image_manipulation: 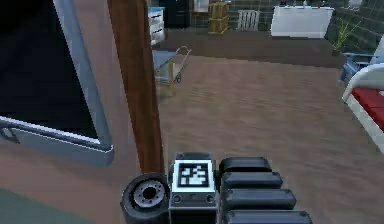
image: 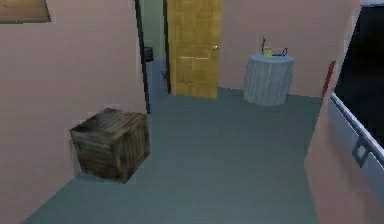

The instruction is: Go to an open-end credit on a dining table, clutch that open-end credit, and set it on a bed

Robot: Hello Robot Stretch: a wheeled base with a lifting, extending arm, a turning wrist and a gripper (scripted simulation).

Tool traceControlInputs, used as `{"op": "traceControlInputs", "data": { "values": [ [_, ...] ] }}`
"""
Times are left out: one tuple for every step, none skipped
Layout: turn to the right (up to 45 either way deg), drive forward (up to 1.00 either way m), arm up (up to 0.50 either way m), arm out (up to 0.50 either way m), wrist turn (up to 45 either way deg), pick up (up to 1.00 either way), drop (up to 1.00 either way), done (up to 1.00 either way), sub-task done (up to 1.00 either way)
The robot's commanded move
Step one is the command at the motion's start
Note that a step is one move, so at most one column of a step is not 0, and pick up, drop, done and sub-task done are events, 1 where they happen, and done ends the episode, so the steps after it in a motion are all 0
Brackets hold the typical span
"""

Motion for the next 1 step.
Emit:
{"op": "traceControlInputs", "data": {
  "values": [
    [0.0, 1.00, 0.00, 0.00, 0.0, 0.00, 0.00, 0.00, 0.00]
  ]
}}
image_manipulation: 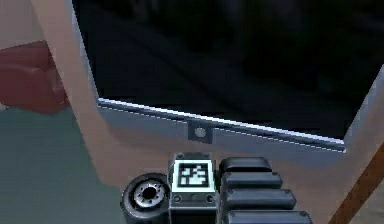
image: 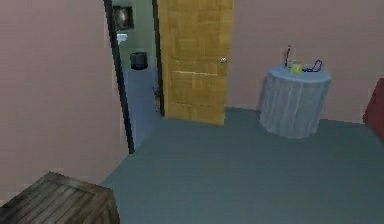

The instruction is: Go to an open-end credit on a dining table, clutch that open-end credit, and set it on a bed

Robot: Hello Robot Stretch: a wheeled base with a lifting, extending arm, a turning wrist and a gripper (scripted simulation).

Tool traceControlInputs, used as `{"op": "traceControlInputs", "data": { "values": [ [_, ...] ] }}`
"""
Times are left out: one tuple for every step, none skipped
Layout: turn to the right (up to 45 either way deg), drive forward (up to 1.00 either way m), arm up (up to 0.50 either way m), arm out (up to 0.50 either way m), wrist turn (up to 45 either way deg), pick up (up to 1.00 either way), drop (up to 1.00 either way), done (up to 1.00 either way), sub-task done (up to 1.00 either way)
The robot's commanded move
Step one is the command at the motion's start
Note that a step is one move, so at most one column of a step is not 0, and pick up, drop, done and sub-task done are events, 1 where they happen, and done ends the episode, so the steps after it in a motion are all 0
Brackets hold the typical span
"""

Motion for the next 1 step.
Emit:
{"op": "traceControlInputs", "data": {
  "values": [
    [3.0, 0.00, 0.00, 0.00, 0.0, 0.00, 0.00, 0.00, 0.00]
  ]
}}
